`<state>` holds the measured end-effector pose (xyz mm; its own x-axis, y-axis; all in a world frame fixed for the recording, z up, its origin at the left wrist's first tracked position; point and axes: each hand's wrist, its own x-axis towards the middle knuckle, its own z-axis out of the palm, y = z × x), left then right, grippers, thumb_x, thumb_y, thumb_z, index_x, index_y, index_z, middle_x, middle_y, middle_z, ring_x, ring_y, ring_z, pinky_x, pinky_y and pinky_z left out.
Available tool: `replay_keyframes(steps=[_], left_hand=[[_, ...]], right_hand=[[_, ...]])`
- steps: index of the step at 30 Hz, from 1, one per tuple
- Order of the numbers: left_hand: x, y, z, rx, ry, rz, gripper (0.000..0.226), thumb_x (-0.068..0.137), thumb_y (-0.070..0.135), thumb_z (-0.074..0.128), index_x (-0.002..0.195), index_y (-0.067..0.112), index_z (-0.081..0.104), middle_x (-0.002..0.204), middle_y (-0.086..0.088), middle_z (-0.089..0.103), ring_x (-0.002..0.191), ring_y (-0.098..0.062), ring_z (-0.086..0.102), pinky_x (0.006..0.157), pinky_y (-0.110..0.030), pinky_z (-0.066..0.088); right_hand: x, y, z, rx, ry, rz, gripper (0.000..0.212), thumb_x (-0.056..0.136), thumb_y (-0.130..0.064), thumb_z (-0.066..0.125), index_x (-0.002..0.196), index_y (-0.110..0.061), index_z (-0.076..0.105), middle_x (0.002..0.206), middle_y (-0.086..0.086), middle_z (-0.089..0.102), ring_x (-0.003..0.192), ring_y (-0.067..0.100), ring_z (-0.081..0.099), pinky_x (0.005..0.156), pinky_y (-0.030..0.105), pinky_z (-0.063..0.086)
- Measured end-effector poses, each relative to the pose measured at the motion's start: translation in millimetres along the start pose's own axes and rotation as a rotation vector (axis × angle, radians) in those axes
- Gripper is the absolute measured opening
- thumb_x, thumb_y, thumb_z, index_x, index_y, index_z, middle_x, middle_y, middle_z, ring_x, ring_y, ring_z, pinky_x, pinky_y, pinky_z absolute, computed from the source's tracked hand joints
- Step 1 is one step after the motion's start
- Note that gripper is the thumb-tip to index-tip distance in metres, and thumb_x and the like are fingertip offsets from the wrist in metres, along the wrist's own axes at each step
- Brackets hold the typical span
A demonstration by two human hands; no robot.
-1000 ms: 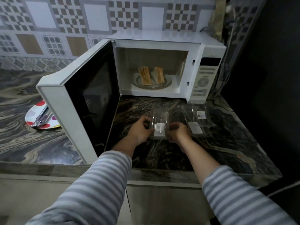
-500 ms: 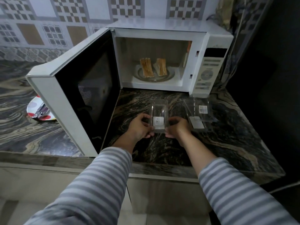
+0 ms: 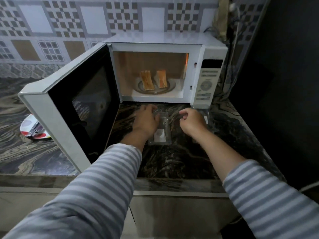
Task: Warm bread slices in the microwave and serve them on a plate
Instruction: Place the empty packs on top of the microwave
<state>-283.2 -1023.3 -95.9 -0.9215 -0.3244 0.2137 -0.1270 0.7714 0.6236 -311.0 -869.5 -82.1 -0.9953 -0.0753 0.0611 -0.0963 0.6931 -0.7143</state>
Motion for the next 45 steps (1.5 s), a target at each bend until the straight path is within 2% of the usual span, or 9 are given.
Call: replay_keyframes(steps=[4,11,14,20,24,31,35,39,45], left_hand=[[3,40,21,-0.138,-0.041,0.078,0.021,0.091,0.017,0.058,0.112,0.012,0.06,0.117,-0.01,0.054,0.101,-0.028,0.059,0.091,-0.037,0.048],[-7,73,72,-0.221,-0.235,0.059,0.036,0.09,0.016,0.059,0.126,0.014,0.054,0.126,-0.015,0.052,0.114,-0.028,0.053,0.093,-0.024,0.039],[-15,70,93,-0.23,-0.299,-0.017,0.038,0.089,0.019,0.061,0.127,0.02,0.052,0.126,-0.015,0.049,0.109,-0.031,0.055,0.086,-0.023,0.038],[-28,56,123,-0.388,-0.277,-0.154,0.023,0.087,0.018,0.062,0.098,0.035,0.052,0.096,-0.008,0.063,0.084,-0.03,0.065,0.071,-0.042,0.058],[-26,59,131,-0.586,-0.244,-0.296,0.015,0.093,0.008,0.052,0.089,0.021,0.059,0.087,-0.009,0.061,0.072,-0.02,0.06,0.051,-0.025,0.055],[-22,62,134,-0.694,-0.248,-0.392,0.027,0.089,-0.003,0.055,0.078,0.021,0.053,0.094,-0.008,0.06,0.082,-0.022,0.062,0.052,-0.025,0.056],[-22,61,130,-0.738,-0.283,-0.43,0.029,0.09,-0.001,0.057,0.086,0.026,0.048,0.101,-0.013,0.061,0.067,-0.02,0.063,0.049,-0.022,0.054],[-23,60,128,-0.801,-0.31,-0.454,0.028,0.09,-0.002,0.06,0.11,0.018,0.056,0.082,-0.006,0.062,0.057,-0.012,0.062,0.052,-0.019,0.054],[-24,55,123,-0.845,-0.345,-0.468,0.04,0.08,-0.004,0.072,0.114,0.01,0.058,0.077,-0.008,0.066,0.052,-0.01,0.063,0.05,-0.017,0.054]], right_hand=[[9,15,-33,-0.06,0.056,0.052,0.028,0.09,-0.007,0.054,0.113,-0.017,0.065,0.12,0.006,0.062,0.109,0.025,0.058,0.091,0.029,0.047],[14,66,-53,-0.131,0.115,0.135,0.027,0.09,-0.012,0.058,0.115,-0.018,0.064,0.122,0.006,0.062,0.109,0.024,0.059,0.084,0.026,0.044],[11,86,-45,-0.084,0.103,0.213,0.024,0.093,-0.014,0.057,0.116,-0.018,0.063,0.12,0.004,0.063,0.109,0.022,0.059,0.082,0.026,0.044],[13,114,-24,0.164,0.081,0.338,0.026,0.088,-0.002,0.054,0.083,-0.027,0.057,0.092,0.004,0.064,0.077,0.021,0.063,0.074,0.037,0.059],[15,119,-19,0.395,0.077,0.416,0.028,0.088,0.001,0.057,0.071,-0.021,0.058,0.082,0.009,0.063,0.061,0.017,0.06,0.064,0.032,0.056],[19,120,-18,0.482,0.139,0.491,0.028,0.086,0.009,0.058,0.08,-0.018,0.057,0.077,0.003,0.059,0.063,0.015,0.062,0.054,0.024,0.054],[21,121,-19,0.453,0.102,0.5,0.027,0.086,0.01,0.056,0.094,-0.015,0.063,0.071,0.001,0.058,0.062,0.015,0.062,0.066,0.03,0.059],[23,123,-23,0.452,0.041,0.508,0.032,0.086,0.012,0.055,0.105,-0.009,0.066,0.067,0.005,0.06,0.068,0.019,0.064,0.073,0.034,0.058],[24,120,-28,0.435,-0.008,0.538,0.036,0.084,0.016,0.055,0.11,-0.006,0.066,0.068,0.008,0.061,0.058,0.016,0.061,0.058,0.025,0.055]])
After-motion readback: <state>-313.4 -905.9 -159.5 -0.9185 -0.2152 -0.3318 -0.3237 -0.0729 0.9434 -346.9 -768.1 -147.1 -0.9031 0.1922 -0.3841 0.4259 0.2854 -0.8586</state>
